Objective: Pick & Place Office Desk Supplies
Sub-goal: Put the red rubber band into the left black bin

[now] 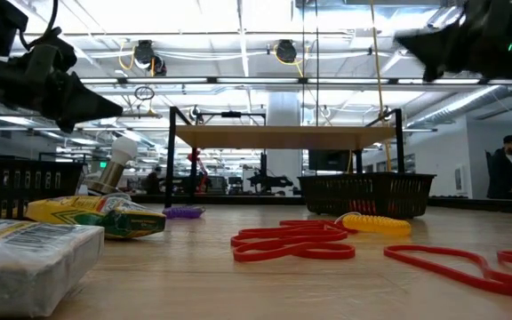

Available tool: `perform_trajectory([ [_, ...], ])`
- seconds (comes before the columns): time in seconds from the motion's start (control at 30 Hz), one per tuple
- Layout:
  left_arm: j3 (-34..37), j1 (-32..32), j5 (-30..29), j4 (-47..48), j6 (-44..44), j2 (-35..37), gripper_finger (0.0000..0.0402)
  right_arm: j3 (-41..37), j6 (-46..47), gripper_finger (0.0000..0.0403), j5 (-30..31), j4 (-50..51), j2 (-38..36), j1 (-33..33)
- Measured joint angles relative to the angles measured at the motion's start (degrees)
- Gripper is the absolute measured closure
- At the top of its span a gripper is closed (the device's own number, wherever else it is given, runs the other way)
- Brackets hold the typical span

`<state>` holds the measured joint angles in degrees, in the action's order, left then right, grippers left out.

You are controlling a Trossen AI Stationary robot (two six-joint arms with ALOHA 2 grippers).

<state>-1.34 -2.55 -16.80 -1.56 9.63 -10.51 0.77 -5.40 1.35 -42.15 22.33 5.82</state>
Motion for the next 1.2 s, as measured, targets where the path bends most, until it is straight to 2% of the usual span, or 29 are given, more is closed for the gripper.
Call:
perform_trajectory([
  [0.1, 0.0, 0.0, 0.0, 0.0, -0.5, -0.8, 0.0378, 0.0, -3.0, 0.0401, -4.9, -4.1, -0.1, 0.0],
  [0.17, 0.0, 0.0, 0.2, 0.0, -0.3, -1.5, 0.0378, 0.0, -4.2, 0.0401, -7.0, -3.0, 0.0, 0.0],
  [0.37, 0.0, 0.0, -1.4, 0.0, -0.3, -3.6, 0.0378, 0.0, -0.6, 0.0401, -7.3, -0.2, 0.3, 0.1],
  [0.47, 0.0, 0.0, -1.7, 0.0, -2.0, -4.2, 0.0378, 0.0, 2.5, 0.0402, -4.8, 3.8, 0.3, 0.1],
  [0.67, 0.2, 0.0, -3.9, -1.5, -1.6, -5.1, 0.0378, 0.1, 6.2, 0.0402, 7.7, 15.3, 0.3, 0.1],
  [0.87, -0.1, -0.1, -8.3, -1.9, 3.9, -5.6, 0.0379, 0.1, 6.4, 0.0401, 3.8, 15.0, 0.3, 0.1],
  [1.03, -6.8, 0.1, -3.7, -2.1, 6.9, -12.1, 0.0397, 0.1, 6.2, 0.0402, 3.1, 13.2, 0.3, 0.1],
  [1.2, -22.0, 1.2, 1.2, 4.3, 7.8, -28.2, 0.0399, 0.1, 5.7, 0.0402, 3.3, 11.1, 0.3, 0.1],
])
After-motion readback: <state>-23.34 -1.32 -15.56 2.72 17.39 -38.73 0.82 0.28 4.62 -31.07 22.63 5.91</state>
